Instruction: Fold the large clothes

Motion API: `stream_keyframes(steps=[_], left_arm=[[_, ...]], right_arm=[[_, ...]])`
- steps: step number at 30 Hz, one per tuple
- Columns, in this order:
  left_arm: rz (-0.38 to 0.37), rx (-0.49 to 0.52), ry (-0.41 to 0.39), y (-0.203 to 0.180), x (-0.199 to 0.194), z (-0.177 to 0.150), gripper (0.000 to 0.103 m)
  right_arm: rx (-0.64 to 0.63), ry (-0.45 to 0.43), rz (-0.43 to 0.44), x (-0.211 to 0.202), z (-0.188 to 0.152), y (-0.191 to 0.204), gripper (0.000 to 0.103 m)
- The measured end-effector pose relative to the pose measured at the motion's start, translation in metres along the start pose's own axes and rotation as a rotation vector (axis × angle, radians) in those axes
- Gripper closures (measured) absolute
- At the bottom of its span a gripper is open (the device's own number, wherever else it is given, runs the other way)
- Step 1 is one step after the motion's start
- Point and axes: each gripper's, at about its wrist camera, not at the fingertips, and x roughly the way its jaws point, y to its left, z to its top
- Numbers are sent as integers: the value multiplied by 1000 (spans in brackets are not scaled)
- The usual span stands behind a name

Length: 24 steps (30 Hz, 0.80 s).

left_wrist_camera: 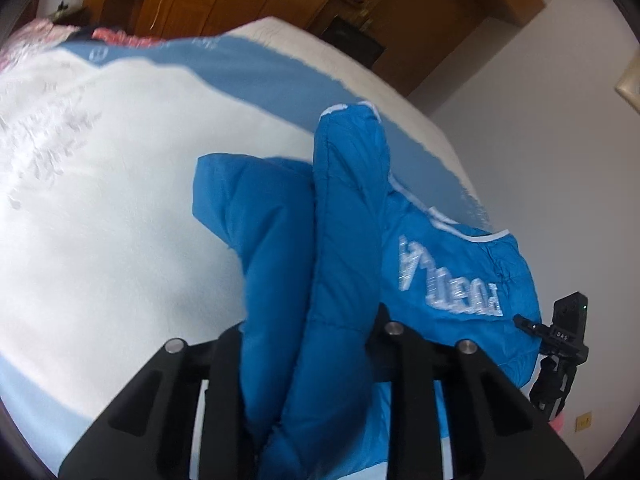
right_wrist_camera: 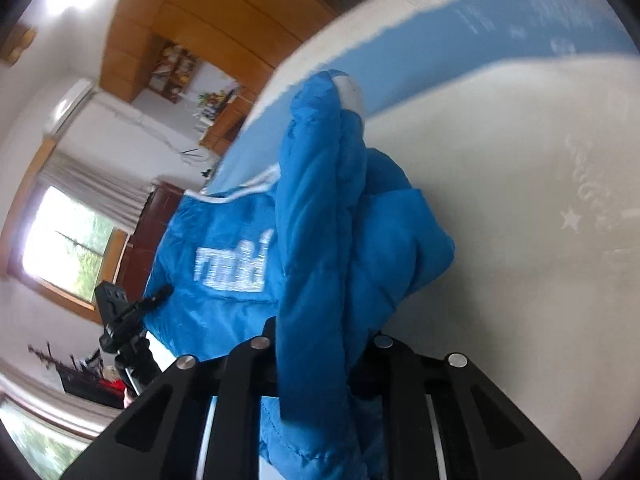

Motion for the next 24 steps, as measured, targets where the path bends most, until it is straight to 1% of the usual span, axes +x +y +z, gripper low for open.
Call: stream_keyframes(steps=[3, 4, 6, 7, 9, 10, 13, 16, 17, 18, 19, 21, 22, 24], left_arm=[[-20, 28, -18, -21, -30, -14, 82], [-26, 35, -23, -30, -41, -21, 82], [-45, 44, -30, -41, -60, -35, 82], [-51, 51, -32, -43, -70, -42, 82], [-55, 84, -43, -55, -91, -66, 82], [-58, 86, -42, -56, -97, -73, 82], [-54, 88, -24, -59, -108, -110, 82], [-20, 99, 22, -54, -103, -146, 80], [7, 104, 32, -49, -100, -156, 78], [34, 102, 38, -41, -96, -164, 76], [38, 83, 47, -33, -92, -169, 73], [11, 32, 57, -13, -84, -177, 68], [6, 24, 55, -9, -79, -176, 64], [6, 8, 43, -2, -71, -181, 61]], right_arm=[[-60, -21, -3, -30, -13, 25, 87], [-91, -32, -7, -48, -23, 36, 87], [-120, -40, -10, -68, -37, 45, 87], [-137, -41, -17, -83, -51, 50, 87], [-150, -40, -20, -98, -67, 55, 87], [-152, -38, -22, -106, -78, 54, 87], [-131, -8, -31, -113, -109, 45, 87], [-112, 21, -52, -111, -134, 32, 87], [-98, 26, -69, -108, -141, 25, 86], [-77, 34, -89, -103, -150, 15, 86], [-60, 39, -96, -98, -156, 5, 86], [-25, 49, -103, -88, -158, -11, 83], [-7, 49, -90, -81, -160, -19, 82], [1, 39, -73, -74, -161, -28, 81]])
